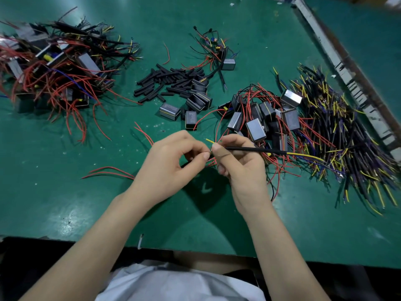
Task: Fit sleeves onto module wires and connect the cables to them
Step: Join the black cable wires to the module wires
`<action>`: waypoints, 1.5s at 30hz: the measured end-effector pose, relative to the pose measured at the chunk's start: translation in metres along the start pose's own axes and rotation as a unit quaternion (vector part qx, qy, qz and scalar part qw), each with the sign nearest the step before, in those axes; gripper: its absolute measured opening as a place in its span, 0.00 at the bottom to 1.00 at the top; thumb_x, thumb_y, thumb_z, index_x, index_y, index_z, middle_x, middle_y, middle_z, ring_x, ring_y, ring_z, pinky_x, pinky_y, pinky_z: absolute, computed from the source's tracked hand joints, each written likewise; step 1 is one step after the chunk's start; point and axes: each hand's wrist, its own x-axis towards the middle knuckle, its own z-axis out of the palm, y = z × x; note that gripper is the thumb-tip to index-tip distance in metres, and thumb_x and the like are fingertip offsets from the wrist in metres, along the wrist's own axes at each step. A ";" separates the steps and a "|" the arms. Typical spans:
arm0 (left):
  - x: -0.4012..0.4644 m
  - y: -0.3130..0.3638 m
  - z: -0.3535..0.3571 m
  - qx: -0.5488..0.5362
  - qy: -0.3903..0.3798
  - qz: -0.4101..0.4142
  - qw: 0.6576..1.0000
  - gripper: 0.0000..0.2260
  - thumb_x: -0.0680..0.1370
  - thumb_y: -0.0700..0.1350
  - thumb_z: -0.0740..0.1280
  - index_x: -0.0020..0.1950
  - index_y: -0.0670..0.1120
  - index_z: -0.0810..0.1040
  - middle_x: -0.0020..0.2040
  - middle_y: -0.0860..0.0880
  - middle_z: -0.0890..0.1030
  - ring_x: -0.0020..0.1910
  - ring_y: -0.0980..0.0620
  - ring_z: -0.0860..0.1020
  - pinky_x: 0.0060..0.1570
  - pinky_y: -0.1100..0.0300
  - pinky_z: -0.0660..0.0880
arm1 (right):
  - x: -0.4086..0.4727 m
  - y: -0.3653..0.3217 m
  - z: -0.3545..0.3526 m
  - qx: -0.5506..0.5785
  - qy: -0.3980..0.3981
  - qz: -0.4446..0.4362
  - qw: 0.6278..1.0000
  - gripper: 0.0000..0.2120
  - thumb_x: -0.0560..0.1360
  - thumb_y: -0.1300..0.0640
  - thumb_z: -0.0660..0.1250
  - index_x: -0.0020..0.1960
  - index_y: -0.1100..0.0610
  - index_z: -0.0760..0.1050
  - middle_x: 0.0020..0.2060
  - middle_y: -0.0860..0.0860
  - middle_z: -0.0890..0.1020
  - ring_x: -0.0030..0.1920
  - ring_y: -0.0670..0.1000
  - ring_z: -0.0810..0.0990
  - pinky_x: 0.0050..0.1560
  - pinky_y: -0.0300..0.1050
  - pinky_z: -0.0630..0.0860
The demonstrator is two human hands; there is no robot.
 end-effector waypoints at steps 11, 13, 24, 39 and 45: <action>-0.012 -0.004 0.017 0.007 0.119 0.023 0.993 0.03 0.75 0.37 0.68 0.44 0.40 0.81 0.39 0.47 0.78 0.39 0.55 0.74 0.44 0.68 0.69 | 0.002 -0.005 0.007 0.105 -0.022 0.167 0.980 0.11 0.76 0.66 0.64 0.45 0.50 0.74 0.31 0.47 0.80 0.25 0.42 0.67 0.27 0.33 0.64; -0.013 -0.002 0.022 0.019 0.155 0.004 0.988 0.03 0.75 0.36 0.68 0.43 0.39 0.81 0.39 0.48 0.78 0.38 0.55 0.74 0.44 0.67 0.70 | 0.003 -0.003 0.010 0.109 -0.005 0.146 0.983 0.12 0.75 0.69 0.65 0.47 0.52 0.73 0.30 0.47 0.77 0.24 0.43 0.66 0.26 0.33 0.62; 0.002 0.008 0.028 -0.022 0.148 -0.175 0.973 0.03 0.73 0.40 0.70 0.40 0.46 0.83 0.37 0.50 0.79 0.37 0.55 0.74 0.41 0.64 0.71 | -0.001 0.014 0.017 -0.089 0.093 -0.150 0.980 0.15 0.70 0.64 0.71 0.48 0.47 0.71 0.39 0.47 0.79 0.40 0.47 0.79 0.44 0.40 0.75; 0.007 -0.005 0.004 0.058 0.011 -0.037 0.998 0.07 0.74 0.46 0.65 0.44 0.45 0.81 0.39 0.53 0.74 0.37 0.52 0.73 0.41 0.51 0.75 | 0.008 0.012 -0.008 -0.110 -0.003 -0.113 0.988 0.17 0.70 0.59 0.73 0.54 0.46 0.71 0.40 0.49 0.83 0.41 0.51 0.80 0.46 0.53 0.76; 0.006 -0.008 0.006 0.042 0.032 -0.054 0.997 0.04 0.73 0.44 0.67 0.43 0.46 0.82 0.37 0.54 0.73 0.33 0.58 0.71 0.39 0.63 0.70 | 0.008 0.013 -0.010 -0.120 -0.025 -0.117 0.986 0.16 0.71 0.62 0.71 0.53 0.46 0.72 0.41 0.48 0.83 0.43 0.50 0.81 0.47 0.48 0.78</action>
